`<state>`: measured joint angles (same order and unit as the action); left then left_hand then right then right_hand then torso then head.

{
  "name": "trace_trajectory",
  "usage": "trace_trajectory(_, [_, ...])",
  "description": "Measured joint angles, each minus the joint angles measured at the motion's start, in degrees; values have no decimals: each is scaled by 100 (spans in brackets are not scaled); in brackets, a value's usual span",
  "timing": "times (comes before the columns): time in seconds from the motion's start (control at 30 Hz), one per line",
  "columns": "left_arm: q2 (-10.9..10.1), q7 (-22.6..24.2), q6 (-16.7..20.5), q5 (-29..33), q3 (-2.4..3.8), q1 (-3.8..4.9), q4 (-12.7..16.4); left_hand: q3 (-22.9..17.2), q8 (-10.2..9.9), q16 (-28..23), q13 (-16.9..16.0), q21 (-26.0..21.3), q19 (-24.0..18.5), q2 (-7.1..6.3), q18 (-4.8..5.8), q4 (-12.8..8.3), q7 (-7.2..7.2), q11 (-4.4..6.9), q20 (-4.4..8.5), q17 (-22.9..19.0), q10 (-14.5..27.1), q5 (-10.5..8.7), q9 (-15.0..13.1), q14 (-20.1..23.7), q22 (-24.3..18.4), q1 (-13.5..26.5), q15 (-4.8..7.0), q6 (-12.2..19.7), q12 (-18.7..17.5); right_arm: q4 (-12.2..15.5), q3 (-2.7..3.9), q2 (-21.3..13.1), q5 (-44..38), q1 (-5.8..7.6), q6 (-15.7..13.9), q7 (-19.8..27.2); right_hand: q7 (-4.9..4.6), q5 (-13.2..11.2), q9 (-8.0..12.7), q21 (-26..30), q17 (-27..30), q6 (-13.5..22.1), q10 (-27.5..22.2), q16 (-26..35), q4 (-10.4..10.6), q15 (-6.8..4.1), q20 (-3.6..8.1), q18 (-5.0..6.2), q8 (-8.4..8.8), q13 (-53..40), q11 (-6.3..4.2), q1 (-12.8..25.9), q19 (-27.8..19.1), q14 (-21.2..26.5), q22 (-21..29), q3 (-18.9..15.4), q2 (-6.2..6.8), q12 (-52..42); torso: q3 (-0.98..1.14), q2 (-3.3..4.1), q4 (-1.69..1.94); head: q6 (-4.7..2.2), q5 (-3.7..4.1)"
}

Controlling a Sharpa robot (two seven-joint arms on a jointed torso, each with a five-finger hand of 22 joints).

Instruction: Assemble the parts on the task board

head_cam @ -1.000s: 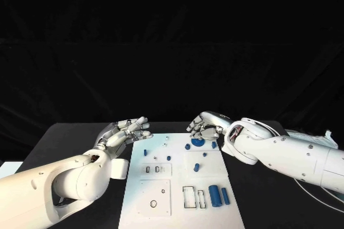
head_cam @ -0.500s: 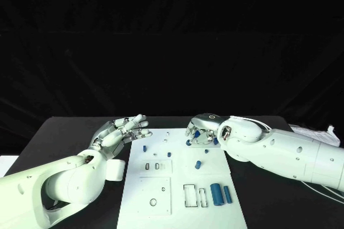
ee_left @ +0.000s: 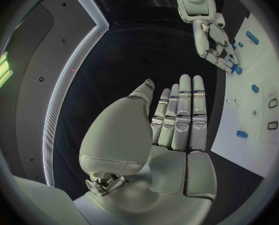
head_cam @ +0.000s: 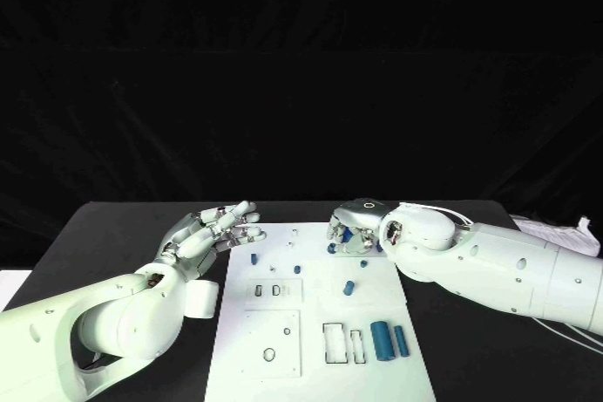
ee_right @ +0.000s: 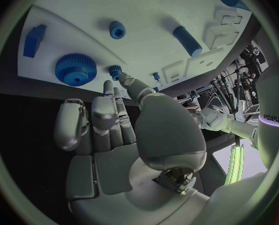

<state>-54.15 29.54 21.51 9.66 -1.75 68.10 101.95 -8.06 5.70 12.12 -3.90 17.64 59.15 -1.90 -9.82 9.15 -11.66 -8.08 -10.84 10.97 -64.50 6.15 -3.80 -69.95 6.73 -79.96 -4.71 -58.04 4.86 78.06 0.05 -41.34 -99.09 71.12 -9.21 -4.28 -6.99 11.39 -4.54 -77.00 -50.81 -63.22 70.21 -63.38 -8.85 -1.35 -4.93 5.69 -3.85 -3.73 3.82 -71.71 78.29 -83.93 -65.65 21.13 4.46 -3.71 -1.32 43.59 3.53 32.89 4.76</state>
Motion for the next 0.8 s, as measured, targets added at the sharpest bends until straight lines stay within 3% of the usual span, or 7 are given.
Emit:
trace_trajectory(0.37, [-5,-23,1,2,1,1,23,-10,-22,-21,4,0,-20,0,1,-10,0,0,-20,4,0,0,0,0,-3,0,0,0,-24,-93,0,57,-85,3,86,-25,0,-22,-12,-129,-224,0,-19,-211,80,0,0,0,0,1,19,0,41,0,-186,80,0,0,-7,48,29,0,6])
trace_trajectory(0.47, [-5,-27,1,3,1,1,24,-15,-22,-21,5,0,-20,0,1,-15,0,0,-20,5,0,0,0,0,-6,0,0,0,-24,-118,0,77,-90,3,108,-25,0,-22,-12,-158,-255,0,-19,-248,98,0,0,-88,0,1,19,0,41,0,-212,98,0,0,-10,63,36,1,12])
trace_trajectory(0.8, [7,-42,2,4,1,2,13,-15,-22,-21,5,0,-20,0,1,-15,0,0,-20,5,0,0,-1,0,-6,-1,0,0,-24,-127,0,110,-92,7,175,-13,-21,-54,-17,-200,-366,-21,-19,-343,124,1,-21,-88,0,2,19,0,62,0,-302,124,0,0,-21,103,56,5,18])
